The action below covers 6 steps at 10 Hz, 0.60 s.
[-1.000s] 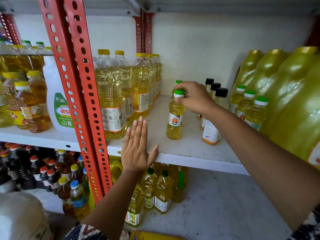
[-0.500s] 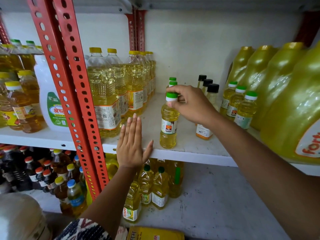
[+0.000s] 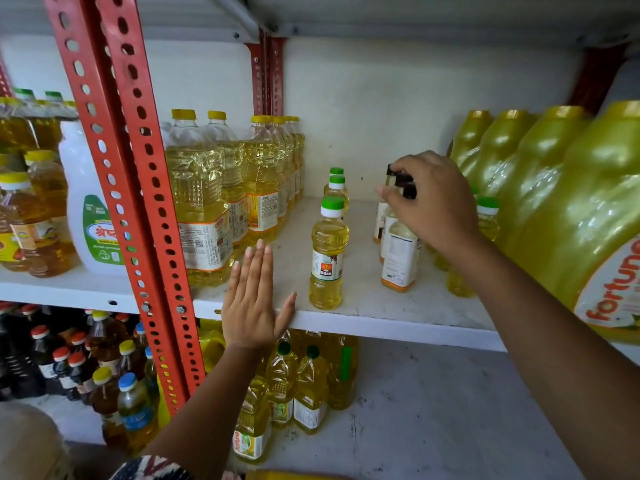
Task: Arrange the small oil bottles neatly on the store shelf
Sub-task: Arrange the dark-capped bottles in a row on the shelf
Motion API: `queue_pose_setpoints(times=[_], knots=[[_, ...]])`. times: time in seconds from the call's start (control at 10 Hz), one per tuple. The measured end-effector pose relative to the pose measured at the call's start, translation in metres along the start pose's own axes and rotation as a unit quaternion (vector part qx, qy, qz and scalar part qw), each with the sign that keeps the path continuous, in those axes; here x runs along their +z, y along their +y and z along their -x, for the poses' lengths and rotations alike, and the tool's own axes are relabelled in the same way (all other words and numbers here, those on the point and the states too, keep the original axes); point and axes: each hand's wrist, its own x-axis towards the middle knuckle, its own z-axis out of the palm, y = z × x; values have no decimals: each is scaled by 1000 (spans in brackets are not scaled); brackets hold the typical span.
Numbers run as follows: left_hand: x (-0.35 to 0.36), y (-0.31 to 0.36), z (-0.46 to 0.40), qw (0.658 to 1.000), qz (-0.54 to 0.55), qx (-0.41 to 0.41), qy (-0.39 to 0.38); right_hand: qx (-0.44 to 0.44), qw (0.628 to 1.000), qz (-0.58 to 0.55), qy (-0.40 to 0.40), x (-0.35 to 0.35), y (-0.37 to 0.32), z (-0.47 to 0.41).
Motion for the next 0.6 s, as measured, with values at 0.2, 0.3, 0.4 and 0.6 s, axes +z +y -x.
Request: queue_pose_setpoints(times=[0.2,0.3,0.4,0.6], knots=[[-1,1,-2,1000,1,-3,-9,50,988,104,-104,6,31,-15],[-2,1,-1,1000,2,-4,-10,61,989,61,-119,7,38,-19],[-1,1,-1,1000,3,-4,-11,70,989,35,-128,5,40,-19],[-2,1,-1,1000,3,-5,-15,84,993,30,-79,11,36,-17]])
